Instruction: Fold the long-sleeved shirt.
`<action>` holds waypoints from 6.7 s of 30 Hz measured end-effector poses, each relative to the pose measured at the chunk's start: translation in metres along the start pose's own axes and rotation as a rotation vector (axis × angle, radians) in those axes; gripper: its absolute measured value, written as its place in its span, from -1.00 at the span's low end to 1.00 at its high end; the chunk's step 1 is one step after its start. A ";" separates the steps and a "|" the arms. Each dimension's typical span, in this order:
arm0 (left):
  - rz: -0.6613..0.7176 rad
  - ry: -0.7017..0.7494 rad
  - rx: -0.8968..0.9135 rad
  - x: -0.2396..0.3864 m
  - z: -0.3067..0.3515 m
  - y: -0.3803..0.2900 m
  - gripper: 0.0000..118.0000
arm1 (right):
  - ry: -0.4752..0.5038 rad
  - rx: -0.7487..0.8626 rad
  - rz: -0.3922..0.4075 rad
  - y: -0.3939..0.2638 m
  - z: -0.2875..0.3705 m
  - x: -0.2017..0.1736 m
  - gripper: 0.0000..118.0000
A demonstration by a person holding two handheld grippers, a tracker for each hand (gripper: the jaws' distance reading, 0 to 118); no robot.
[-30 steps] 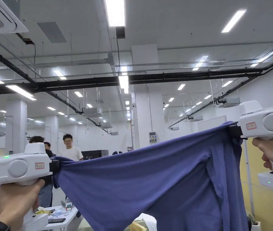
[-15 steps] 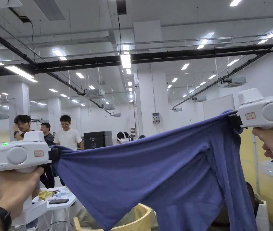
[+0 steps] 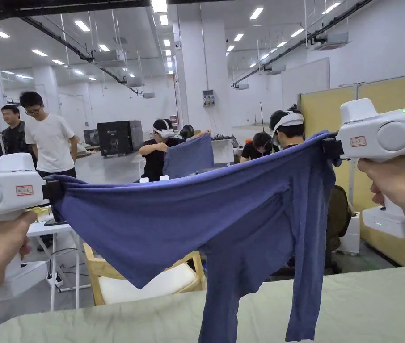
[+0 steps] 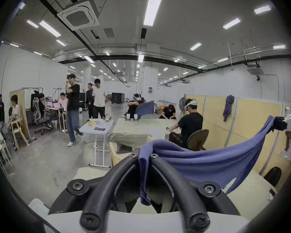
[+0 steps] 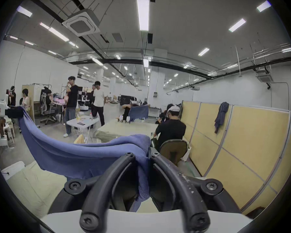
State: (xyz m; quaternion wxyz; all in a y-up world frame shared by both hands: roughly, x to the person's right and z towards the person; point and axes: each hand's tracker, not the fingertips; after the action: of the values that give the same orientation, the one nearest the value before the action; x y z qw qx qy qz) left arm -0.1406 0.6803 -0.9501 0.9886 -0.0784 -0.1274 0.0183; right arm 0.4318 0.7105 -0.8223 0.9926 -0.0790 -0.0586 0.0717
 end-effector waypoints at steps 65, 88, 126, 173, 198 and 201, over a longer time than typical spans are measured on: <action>0.140 0.059 -0.659 0.009 0.339 -0.442 -0.02 | 0.225 -0.597 -0.063 -0.436 0.309 -0.112 -0.05; 0.094 -0.026 -0.907 0.003 0.359 -0.439 -0.35 | 0.305 -0.407 -0.098 -0.392 0.333 -0.155 -0.99; 0.294 0.114 -1.006 -0.015 0.238 -0.568 -0.90 | 0.401 -0.673 0.110 -0.406 0.101 -0.163 -0.49; -0.073 -0.005 -0.331 0.027 0.268 -0.250 -0.91 | 0.197 -0.107 0.156 -0.145 0.174 -0.063 -0.93; -0.072 -0.052 0.137 0.029 0.240 0.099 -0.92 | -0.007 0.223 0.003 0.161 0.245 0.020 -0.93; -0.042 -0.059 0.169 0.031 0.245 0.124 -0.92 | -0.009 0.234 -0.010 0.186 0.256 0.027 -0.93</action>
State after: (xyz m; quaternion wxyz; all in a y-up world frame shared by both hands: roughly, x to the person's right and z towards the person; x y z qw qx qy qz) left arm -0.1755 0.8410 -0.7283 0.9877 0.0083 -0.1559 0.0107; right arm 0.4009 0.9340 -0.5994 0.9951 0.0379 -0.0546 0.0732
